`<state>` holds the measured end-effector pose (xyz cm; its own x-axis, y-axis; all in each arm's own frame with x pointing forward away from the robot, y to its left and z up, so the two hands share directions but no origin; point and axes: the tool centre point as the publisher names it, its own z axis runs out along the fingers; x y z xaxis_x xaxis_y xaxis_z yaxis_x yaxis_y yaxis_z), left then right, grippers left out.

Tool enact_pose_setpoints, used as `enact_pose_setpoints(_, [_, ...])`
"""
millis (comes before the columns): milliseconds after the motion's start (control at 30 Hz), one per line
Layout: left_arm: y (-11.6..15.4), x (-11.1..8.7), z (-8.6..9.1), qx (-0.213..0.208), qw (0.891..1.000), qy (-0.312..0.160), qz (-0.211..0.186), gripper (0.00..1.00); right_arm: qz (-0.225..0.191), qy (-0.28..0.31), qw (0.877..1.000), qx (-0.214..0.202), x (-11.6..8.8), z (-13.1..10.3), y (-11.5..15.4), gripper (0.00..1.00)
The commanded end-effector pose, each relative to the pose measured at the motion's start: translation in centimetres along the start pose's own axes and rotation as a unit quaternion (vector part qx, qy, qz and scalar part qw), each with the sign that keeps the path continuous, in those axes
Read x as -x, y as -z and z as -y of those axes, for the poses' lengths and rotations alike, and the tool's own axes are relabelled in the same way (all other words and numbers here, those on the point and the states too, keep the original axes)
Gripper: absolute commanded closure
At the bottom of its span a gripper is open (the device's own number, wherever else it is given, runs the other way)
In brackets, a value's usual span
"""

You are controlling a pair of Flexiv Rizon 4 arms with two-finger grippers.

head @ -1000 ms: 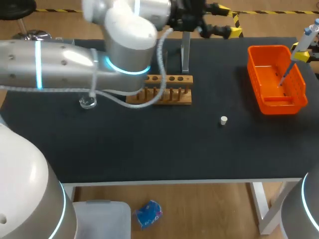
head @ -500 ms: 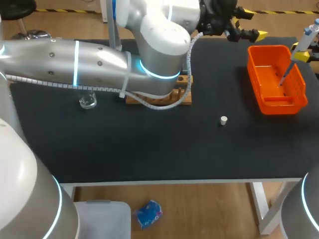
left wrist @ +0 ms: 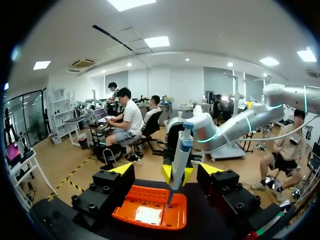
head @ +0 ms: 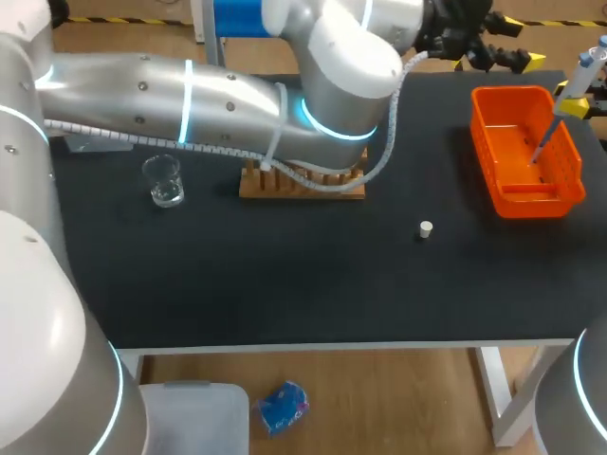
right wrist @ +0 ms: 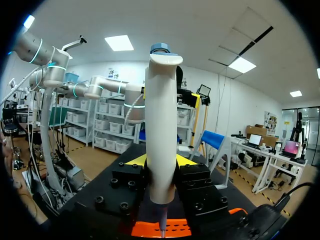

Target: Invert the test tube, pick up the pipette, mount the tip to pipette, aspirate from beaker and dispense into the tube, eject the tip, return the pipette, and cap with the stopper.

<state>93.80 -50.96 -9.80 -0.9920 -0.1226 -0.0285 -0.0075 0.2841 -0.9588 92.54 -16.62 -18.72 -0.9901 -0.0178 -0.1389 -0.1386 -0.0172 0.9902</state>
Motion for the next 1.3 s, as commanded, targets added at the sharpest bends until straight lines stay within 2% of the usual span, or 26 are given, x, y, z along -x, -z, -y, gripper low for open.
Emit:
enact_pose_setpoints(33, [-1.0, 0.0, 0.3, 0.006, 1.0, 0.001, -0.002, 1.0, 0.0, 0.0, 1.0, -0.001, 0.0, -0.1, 0.0, 1.0])
enact_pose_setpoints(400, [-1.3, -0.6, 1.5, 0.005, 1.0, 0.008, 0.004, 1.0, 0.0, 0.0, 1.0, -0.001, 0.0, -0.1, 0.0, 1.0])
enact_pose_setpoints(533, [-2.4, -0.6, 2.2, -0.005, 1.0, 0.015, -0.009, 1.0, 0.0, 0.0, 1.0, -0.001, 0.0, -0.1, 0.0, 1.0])
enact_pose_setpoints(967, [-2.4, -0.6, 2.2, -0.005, 1.0, 0.015, -0.009, 1.0, 0.0, 0.0, 1.0, -0.001, 0.0, -0.1, 0.0, 1.0])
enact_pose_setpoints(1300, [-3.9, -1.8, 3.2, -0.014, 1.0, -0.001, -0.016, 1.0, 0.0, 0.0, 1.0, -0.001, 0.0, -0.1, 0.0, 1.0])
